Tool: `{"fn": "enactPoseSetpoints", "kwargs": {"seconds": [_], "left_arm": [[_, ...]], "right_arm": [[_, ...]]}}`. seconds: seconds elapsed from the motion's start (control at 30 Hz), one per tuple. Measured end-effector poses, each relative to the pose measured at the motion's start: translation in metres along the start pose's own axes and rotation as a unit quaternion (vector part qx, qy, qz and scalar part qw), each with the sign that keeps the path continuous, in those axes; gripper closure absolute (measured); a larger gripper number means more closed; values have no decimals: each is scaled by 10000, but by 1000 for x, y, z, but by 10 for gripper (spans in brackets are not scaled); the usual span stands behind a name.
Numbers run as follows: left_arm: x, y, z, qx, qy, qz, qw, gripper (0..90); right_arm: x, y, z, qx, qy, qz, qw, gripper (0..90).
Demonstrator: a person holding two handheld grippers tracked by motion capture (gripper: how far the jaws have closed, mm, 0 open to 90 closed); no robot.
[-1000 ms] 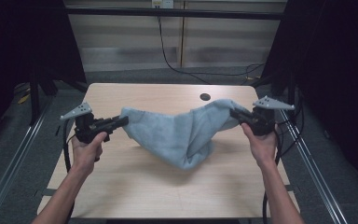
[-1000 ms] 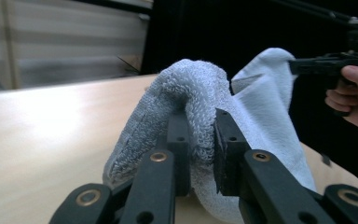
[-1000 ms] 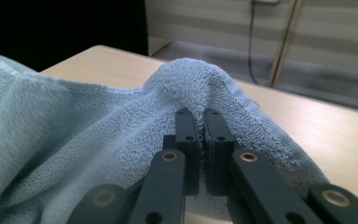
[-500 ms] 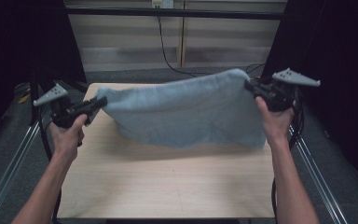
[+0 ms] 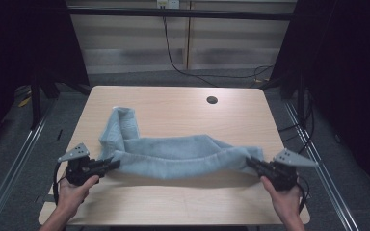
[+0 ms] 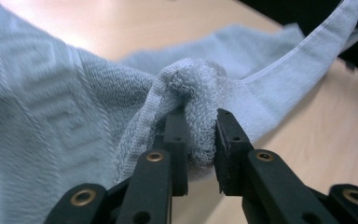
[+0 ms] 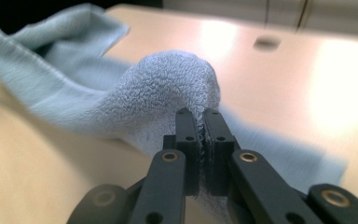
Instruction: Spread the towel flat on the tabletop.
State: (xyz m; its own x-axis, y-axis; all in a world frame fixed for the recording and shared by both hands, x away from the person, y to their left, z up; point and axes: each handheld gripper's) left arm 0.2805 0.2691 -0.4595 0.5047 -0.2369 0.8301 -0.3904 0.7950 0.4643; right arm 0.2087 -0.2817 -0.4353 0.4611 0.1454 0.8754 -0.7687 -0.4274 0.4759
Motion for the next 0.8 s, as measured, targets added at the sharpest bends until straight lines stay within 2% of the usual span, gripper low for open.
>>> {"fn": "enactPoseSetpoints", "kwargs": {"seconds": [0.03,0.1,0.17,0.2,0.3,0.33,0.4,0.47,0.5,0.53,0.57,0.6,0.63,0.67,0.7,0.77,0.8], "left_arm": [[-4,0,2,-14,10,-35,10000,748],[-7,5,4,-86,17,-23,10000,719],[-6,8,5,-120,33,33,9999,694],[0,15,5,-138,-30,154,9998,671],[9,19,5,-88,-111,232,9996,653],[13,20,4,-85,-122,283,9995,636],[26,13,2,-72,-226,296,9993,609],[32,-2,-3,-87,-196,218,9995,578],[32,-2,-3,-87,-196,218,9995,571],[34,-22,-9,-36,-186,60,9998,554],[34,-34,-12,-41,-132,-55,9999,538],[34,-43,-15,-33,-109,-179,9998,523],[35,-59,-19,152,-177,-409,9989,494],[35,-71,-22,241,-246,-594,9976,459],[34,-80,-27,258,-231,-694,9970,447],[30,-93,-33,310,-92,-824,9961,452],[26,-99,-35,308,-97,-989,9946,484]], "right_arm": [[-10,2,-4,-8,58,-151,9999,858],[-25,5,-10,109,20,-320,9994,839],[-32,8,-13,147,0,-414,9990,813],[-40,14,-18,184,18,-534,9984,767],[-42,20,-21,188,27,-518,9985,714],[-40,24,-21,232,16,-444,9987,695],[-28,33,-20,172,76,-198,9996,641],[-19,34,-17,191,18,-92,9998,613],[-14,31,-14,210,39,-89,9997,601],[-12,26,-12,226,40,-110,9997,593],[-10,19,-10,228,27,-134,9996,583],[-8,10,-9,272,-2,-222,9994,574],[-7,2,-8,296,11,-332,9990,564],[-6,-12,-7,310,26,-449,9985,548],[-6,-23,-5,344,-24,-512,9981,530],[-5,-46,-5,439,-35,-681,9967,512],[-6,-54,-6,428,-22,-760,9962,502]]}}
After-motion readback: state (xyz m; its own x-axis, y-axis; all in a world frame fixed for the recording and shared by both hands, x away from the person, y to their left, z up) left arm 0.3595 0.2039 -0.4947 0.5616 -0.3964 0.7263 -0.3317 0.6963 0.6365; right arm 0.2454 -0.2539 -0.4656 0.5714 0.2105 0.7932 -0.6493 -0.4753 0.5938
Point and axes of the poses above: each handheld gripper's, and its own axes: y roughly backward along the jaws, x roughly out of its top, z roughly to its right, and after that the axes turned 4 degrees about -x, right-handed
